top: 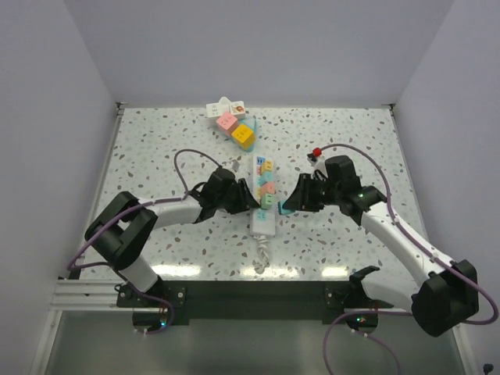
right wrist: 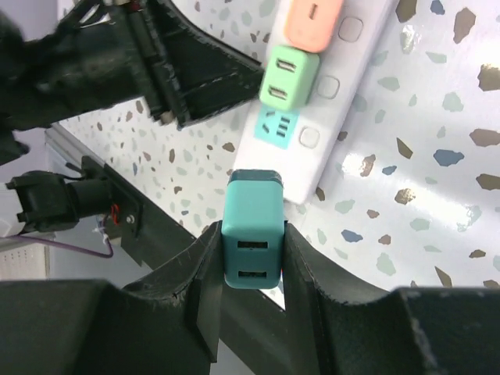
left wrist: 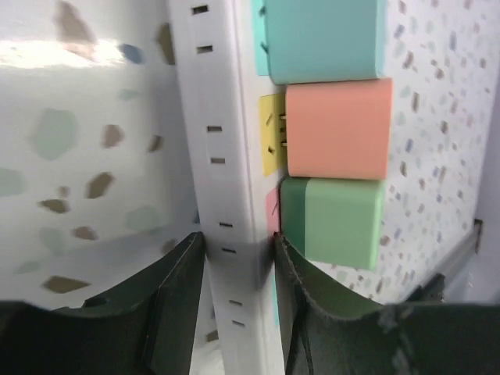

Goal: Pull the plug off the socket

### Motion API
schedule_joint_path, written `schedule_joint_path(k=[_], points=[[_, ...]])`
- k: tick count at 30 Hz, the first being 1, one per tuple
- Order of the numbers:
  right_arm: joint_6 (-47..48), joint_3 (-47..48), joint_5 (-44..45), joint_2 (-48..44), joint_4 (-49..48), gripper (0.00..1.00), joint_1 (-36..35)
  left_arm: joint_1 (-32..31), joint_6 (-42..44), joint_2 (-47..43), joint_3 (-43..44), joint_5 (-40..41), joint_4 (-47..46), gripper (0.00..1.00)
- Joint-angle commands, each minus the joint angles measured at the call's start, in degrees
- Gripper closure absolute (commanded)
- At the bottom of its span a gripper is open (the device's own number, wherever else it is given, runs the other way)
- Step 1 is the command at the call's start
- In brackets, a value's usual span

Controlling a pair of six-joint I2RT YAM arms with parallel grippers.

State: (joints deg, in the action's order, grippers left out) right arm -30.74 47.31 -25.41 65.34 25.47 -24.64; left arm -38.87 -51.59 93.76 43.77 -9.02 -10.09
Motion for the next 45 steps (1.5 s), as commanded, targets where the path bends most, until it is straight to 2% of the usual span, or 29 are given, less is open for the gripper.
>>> schedule_joint_path(k=[1,5,9,13,19,25,26,27,28,31,32,33,35,39,42,45], points=[[2.3,2.2,0.8,-1.7,6.9,1.00,0.5,1.2,4.0,0.1,-0.9,10.4,7.3,1.00],[2.3,1.3,3.2,-4.3,9.3,1.00,0.6,1.2,4.5,-2.5,-0.7,10.2,7.9,1.00],[2.0,0.9,12.1,-5.1,12.9,1.00,0.8,1.6,6.7,-7.5,1.3,12.7,12.9,1.00],[3.4,-0.7,8.2,1.4,13.6,1.00,0.7,4.5,9.7,-12.1,1.4,11.8,16.1,1.00],[1.7,-5.0,3.8,7.6,6.8,1.00,0.7,5.3,11.3,-16.4,1.0,8.2,17.3,1.00],[0.2,-4.1,6.2,13.9,6.7,1.00,1.0,5.4,10.6,-19.7,-0.9,7.1,17.6,1.00],[0.1,-3.5,7.7,14.0,7.3,0.93,1.0,5.4,10.6,-20.2,-1.2,7.1,17.7,1.00],[0.0,-3.1,8.9,13.8,8.3,0.79,0.9,5.4,10.6,-20.5,-1.5,7.2,18.2,1.00],[0.0,-2.9,10.1,13.3,10.1,0.49,1.0,5.4,10.5,-21.2,-1.6,7.3,18.3,1.00],[0.7,-1.3,15.4,11.4,15.7,0.24,1.1,5.3,10.7,-21.9,-2.1,7.1,18.8,1.00],[0.9,-0.1,16.1,10.8,17.2,0.13,1.2,5.4,10.6,-22.0,-2.4,7.3,18.8,1.00],[0.9,0.6,17.7,9.3,18.7,0.08,1.2,5.3,10.7,-22.0,-2.5,7.0,18.9,1.00],[1.4,2.9,18.1,7.4,21.9,0.03,1.2,5.4,10.9,-22.0,-2.9,6.9,18.8,1.00],[2.5,7.7,17.1,4.2,22.8,0.03,1.1,5.4,11.2,-21.9,-3.2,6.9,18.3,1.00],[3.1,11.1,13.9,7.3,20.0,0.05,0.7,5.3,11.2,-21.2,-2.7,7.5,18.4,1.00],[2.4,15.1,14.5,12.4,17.9,0.08,-0.8,5.4,10.8,-19.9,-1.8,8.0,19.2,1.00]])
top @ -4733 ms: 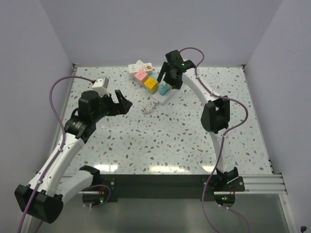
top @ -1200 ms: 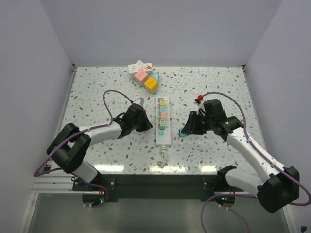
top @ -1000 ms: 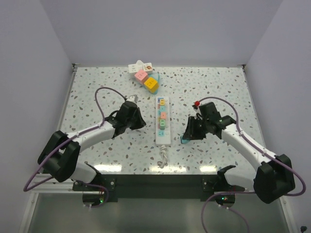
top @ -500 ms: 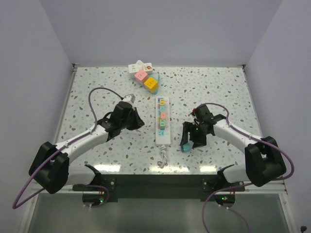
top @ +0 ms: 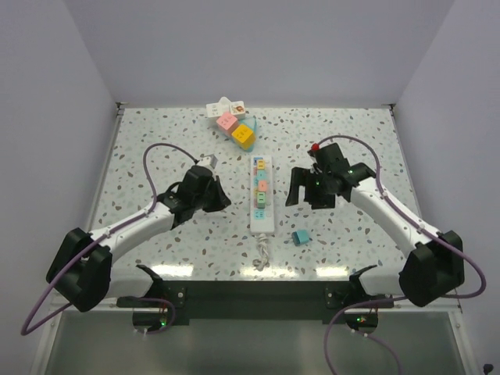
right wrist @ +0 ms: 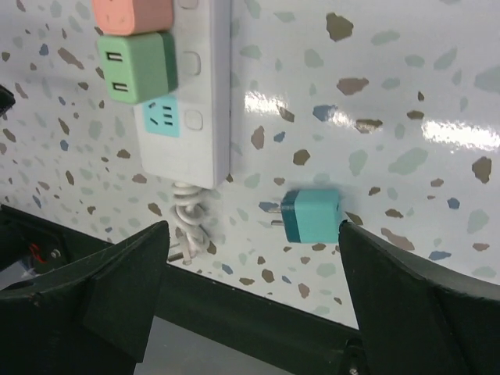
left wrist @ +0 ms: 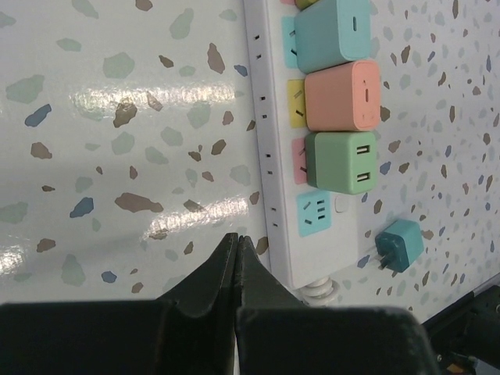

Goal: Pull the plug off the socket

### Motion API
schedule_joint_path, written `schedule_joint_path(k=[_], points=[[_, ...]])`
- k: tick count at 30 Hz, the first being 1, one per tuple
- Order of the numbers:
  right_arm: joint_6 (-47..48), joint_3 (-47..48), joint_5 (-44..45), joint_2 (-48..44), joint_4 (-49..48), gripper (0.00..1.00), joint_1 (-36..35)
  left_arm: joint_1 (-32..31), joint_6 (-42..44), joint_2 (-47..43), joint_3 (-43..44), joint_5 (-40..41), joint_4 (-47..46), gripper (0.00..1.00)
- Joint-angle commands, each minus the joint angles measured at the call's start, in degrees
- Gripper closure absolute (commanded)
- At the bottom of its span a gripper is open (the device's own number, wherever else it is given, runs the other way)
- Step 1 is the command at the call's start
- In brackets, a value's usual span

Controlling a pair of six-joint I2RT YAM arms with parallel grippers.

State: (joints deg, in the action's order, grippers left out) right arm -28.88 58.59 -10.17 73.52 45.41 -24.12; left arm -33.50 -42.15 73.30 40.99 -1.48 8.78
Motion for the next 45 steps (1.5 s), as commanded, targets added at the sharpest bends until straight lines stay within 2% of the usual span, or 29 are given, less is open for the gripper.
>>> schedule_joint_path(k=[1,5,8,13,20,24,27,28,29,34,36,45], points=[[0.4,5.1,0.1,5.7,-3.2,0.08,-3.5,-0.1,1.3,1.1,1.2,0.6,0.5,1.00],[-1.0,13.0,8.4,13.6,-4.9,0.17,-8.5,0.0,0.6,1.4,1.4,1.3,1.0,1.00],[-2.1,17.5,10.0,17.6,-5.5,0.26,-11.1,0.0,0.3,1.2,1.5,2.8,1.6,1.00],[-4.5,23.5,16.4,25.5,-4.7,0.30,-15.3,0.0,0.1,0.9,1.2,3.7,2.3,1.00],[-7.9,27.3,20.7,33.3,-1.6,0.41,-18.7,0.1,-1.1,-0.6,-0.2,4.8,2.4,1.00],[-9.7,28.2,22.7,36.9,-0.7,0.53,-19.6,0.2,-1.9,-0.1,-0.7,4.7,1.5,1.00],[-10.0,27.4,22.9,37.1,-0.8,0.72,-19.6,0.2,-1.9,0.9,-0.7,4.3,0.3,1.00],[-9.9,26.2,23.0,36.4,-1.6,0.92,-19.6,0.3,-1.9,1.6,-0.6,4.1,-0.1,1.00],[-9.7,25.5,22.9,34.6,-2.1,1.00,-19.6,0.3,-1.8,1.9,-0.4,3.9,-0.9,1.00],[-5.1,22.7,19.1,30.2,-3.7,1.00,-19.6,0.2,-1.4,4.6,0.0,1.3,-5.8,1.00],[-3.3,22.5,17.7,30.5,-3.9,1.00,-19.6,0.3,-1.6,5.8,0.1,-2.2,-11.0,1.00],[-3.7,19.3,13.7,30.8,-7.9,1.00,-19.6,0.0,-6.6,21.1,5.0,-15.8,-28.9,1.00]])
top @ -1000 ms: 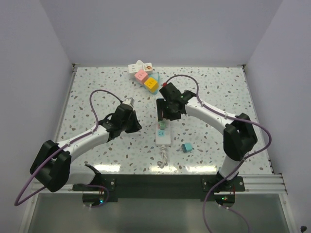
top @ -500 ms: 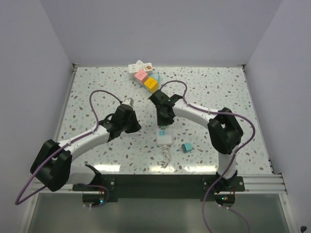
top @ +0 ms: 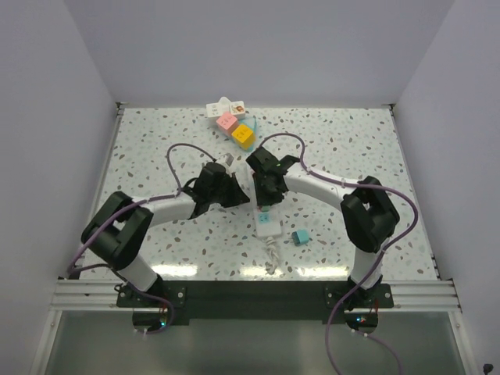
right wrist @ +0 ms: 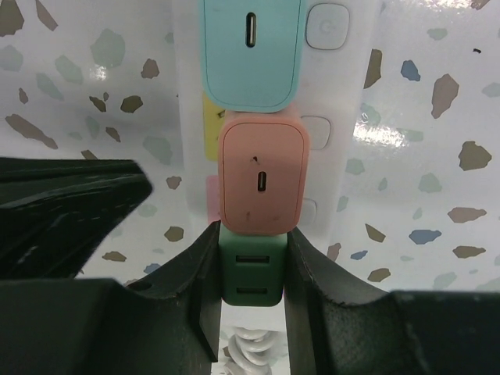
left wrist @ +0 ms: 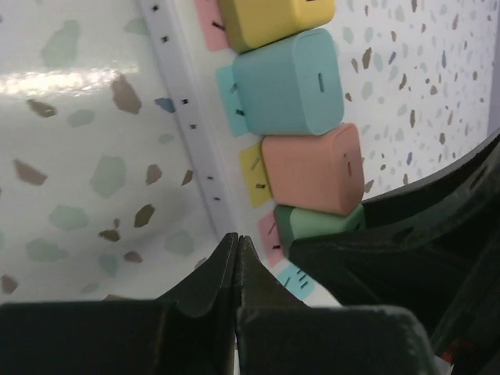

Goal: Pull the plug off the socket

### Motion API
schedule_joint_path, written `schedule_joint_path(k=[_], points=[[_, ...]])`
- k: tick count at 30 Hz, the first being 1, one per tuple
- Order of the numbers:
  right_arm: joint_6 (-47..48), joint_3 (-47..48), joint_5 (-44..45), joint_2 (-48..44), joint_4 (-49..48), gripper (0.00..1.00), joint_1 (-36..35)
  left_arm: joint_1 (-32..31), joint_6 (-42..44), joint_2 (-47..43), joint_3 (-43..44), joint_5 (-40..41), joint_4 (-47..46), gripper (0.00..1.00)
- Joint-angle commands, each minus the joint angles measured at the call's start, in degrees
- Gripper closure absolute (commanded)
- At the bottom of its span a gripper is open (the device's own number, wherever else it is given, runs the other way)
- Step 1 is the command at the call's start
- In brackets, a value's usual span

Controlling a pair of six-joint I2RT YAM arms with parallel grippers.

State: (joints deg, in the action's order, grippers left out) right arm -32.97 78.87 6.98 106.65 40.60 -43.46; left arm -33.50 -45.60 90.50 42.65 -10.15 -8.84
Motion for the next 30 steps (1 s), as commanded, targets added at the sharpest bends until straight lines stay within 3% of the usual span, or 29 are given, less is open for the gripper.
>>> schedule_joint_path(k=[1,7,15,30], points=[[0.4,-0.9,-3.6,-2.2,-3.2,1.00,-0.3,-0.1,-3.9,4.6,3.8,-7.6,-13.1,1.00],[0.0,0.3,-3.8,-1.5,-3.2,1.00,-0.2,-0.3,-6.6,9.5,4.4,-9.8,-17.4,1.00],[-0.4,2.6,-2.9,-2.1,-1.8,1.00,-0.2,-0.3,-4.4,18.6,7.7,-2.5,-0.8,1.00],[-2.4,7.2,0.5,-11.6,7.9,1.00,-0.3,-1.1,-4.2,25.7,7.6,5.5,8.8,1.00]])
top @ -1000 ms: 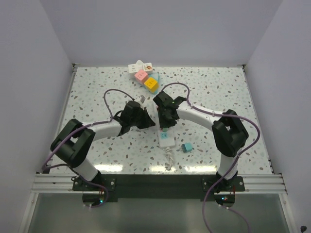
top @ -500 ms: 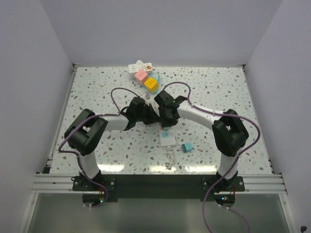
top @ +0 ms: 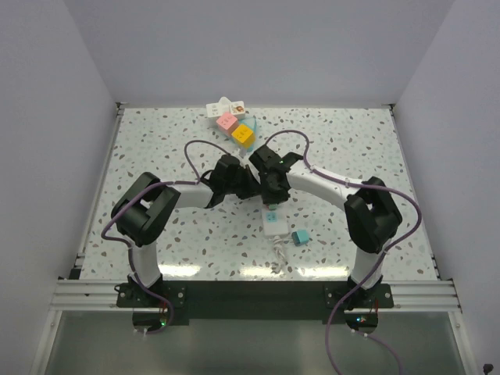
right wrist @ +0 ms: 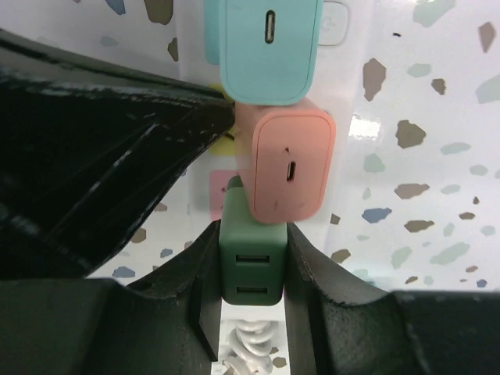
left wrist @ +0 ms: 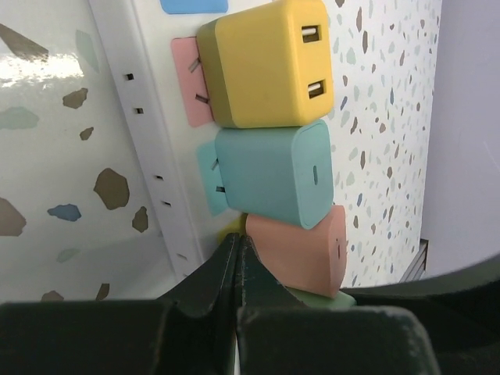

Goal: Pull the plug off the socket

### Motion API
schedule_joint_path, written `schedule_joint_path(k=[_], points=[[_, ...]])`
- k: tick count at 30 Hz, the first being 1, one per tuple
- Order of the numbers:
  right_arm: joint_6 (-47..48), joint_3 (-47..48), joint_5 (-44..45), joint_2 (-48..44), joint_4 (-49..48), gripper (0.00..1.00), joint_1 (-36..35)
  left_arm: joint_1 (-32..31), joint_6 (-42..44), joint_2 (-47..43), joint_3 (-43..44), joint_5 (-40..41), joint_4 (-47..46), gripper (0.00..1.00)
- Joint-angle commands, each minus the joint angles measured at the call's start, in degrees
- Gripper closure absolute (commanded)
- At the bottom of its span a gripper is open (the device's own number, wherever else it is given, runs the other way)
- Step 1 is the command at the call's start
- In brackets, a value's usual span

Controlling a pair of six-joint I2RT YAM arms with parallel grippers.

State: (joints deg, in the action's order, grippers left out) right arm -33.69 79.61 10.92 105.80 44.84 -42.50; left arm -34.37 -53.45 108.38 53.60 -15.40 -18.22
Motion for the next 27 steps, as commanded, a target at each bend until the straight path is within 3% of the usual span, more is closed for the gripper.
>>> schedule_joint_path(k=[1,8,14,19,23,26,27], points=[[-1.7,6.0,-3.6,-11.4,3.5,1.00,-1.3,-0.3,3.8,8.1,-3.2,11.0,18.1,1.00],[-2.4,5.5,-1.9,-14.6,7.5,1.00,-1.2,-0.5,4.4,10.3,-2.0,12.0,20.7,1.00],[-4.4,-4.4,7.7,-21.2,13.8,1.00,3.2,-0.5,5.6,5.6,-2.3,11.0,19.4,1.00],[-5.5,-16.9,8.1,-26.8,8.7,1.00,7.4,-0.7,8.0,-2.7,-1.1,10.5,21.7,1.00],[-4.5,-22.6,6.1,-25.6,1.3,1.00,9.8,-1.5,9.5,-8.4,1.5,7.8,23.2,1.00],[-4.3,-23.7,3.4,-23.5,-1.8,0.87,9.9,-2.6,9.1,-10.6,1.1,3.9,20.6,1.00],[-4.3,-23.6,3.0,-23.0,-2.0,0.76,10.0,-2.7,8.7,-10.9,0.9,2.9,19.2,1.00]])
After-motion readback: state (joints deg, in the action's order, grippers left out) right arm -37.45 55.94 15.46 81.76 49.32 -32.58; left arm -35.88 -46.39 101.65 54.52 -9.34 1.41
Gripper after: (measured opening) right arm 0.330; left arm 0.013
